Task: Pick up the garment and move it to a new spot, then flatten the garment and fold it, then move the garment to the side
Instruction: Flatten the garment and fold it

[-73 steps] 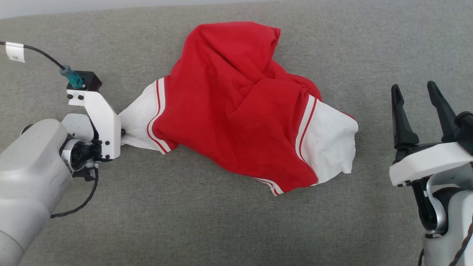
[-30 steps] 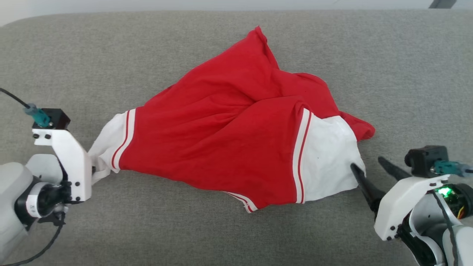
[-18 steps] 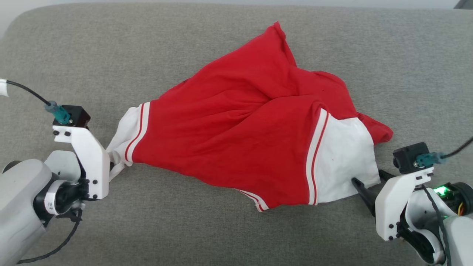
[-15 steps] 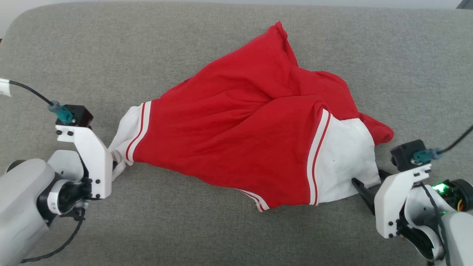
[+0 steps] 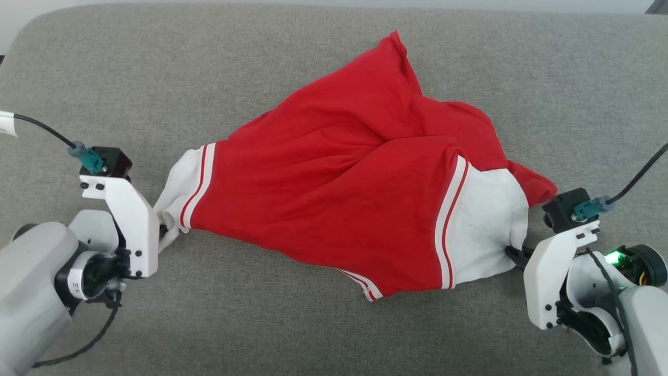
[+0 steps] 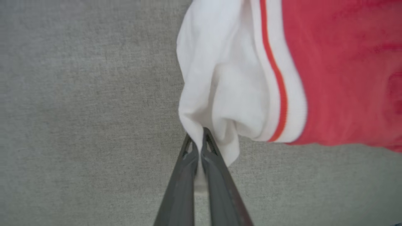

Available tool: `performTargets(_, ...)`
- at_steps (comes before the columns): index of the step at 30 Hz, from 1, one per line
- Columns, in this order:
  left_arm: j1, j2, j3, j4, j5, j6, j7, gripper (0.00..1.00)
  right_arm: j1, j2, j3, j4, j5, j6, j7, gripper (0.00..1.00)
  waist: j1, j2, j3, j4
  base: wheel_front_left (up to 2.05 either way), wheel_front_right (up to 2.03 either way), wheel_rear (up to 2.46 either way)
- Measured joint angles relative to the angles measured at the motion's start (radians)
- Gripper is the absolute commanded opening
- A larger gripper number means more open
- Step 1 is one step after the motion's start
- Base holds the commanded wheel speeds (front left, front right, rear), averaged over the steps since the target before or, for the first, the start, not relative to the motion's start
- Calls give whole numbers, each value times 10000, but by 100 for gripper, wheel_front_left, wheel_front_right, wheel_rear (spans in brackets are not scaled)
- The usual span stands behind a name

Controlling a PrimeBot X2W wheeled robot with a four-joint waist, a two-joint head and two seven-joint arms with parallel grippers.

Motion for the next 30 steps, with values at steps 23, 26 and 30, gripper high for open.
performTargets(23,-2357,874,1177,-1427,-278,-242,1058,0,-2300,-245,-1425,-2412,1977,0,2042,0,0,0,-1529,-217,0,0,0)
performTargets(26,-2695,817,1427,-1344,-368,-157,1028,0,-2901,-251,-1507,-2410,2057,0,1952,0,0,0,-1799,-249,0,0,0)
performTargets(30,-3150,763,1597,-1168,-351,-90,1047,0,-3676,-263,-1547,-2220,2176,0,1726,0,0,0,-2105,-308,0,0,0)
